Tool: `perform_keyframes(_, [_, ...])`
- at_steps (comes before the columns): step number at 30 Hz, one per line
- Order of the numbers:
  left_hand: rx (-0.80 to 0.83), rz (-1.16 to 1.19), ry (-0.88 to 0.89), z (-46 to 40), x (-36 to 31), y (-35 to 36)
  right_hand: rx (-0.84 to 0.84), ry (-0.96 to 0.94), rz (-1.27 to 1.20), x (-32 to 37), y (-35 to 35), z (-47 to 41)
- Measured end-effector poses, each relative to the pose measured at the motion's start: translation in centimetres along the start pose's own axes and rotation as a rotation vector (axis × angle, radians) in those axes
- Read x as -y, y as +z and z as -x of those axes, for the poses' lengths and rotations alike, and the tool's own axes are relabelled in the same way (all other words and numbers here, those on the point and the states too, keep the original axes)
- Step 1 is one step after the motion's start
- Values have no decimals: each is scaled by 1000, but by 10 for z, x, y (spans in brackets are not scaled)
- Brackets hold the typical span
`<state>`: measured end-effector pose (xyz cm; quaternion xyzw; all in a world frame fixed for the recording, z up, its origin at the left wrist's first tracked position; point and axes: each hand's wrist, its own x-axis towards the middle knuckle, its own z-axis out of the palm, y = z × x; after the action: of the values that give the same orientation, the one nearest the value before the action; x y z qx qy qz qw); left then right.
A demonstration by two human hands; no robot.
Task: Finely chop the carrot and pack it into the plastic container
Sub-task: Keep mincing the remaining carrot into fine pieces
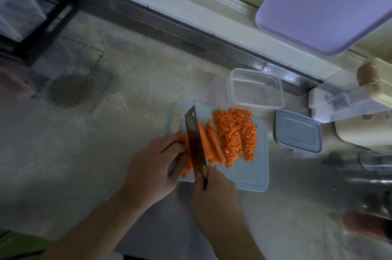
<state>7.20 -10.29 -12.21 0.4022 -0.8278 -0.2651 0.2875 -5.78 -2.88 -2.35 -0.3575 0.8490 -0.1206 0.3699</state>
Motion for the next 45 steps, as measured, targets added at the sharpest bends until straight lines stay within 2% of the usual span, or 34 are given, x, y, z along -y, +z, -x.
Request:
perform_keyframes(6, [6,-17,38,0,1,1,37,-2,100,4,2,-6])
perform_keyframes(13, [12,-23,45,0,-2,0,50,16,97,7,9,-11])
perform_keyframes(24, [-35,-70,37,1,-1,1,-83,-93,-68,-9,-3,-7])
perform_keyframes(32, [-21,-57,32,0,-2,-1,-42,-75,-21,-15,-9,-11])
perform_keyframes(45, [-1,-35,36,0,-1,1,47,-31,190,1,-3,-14])
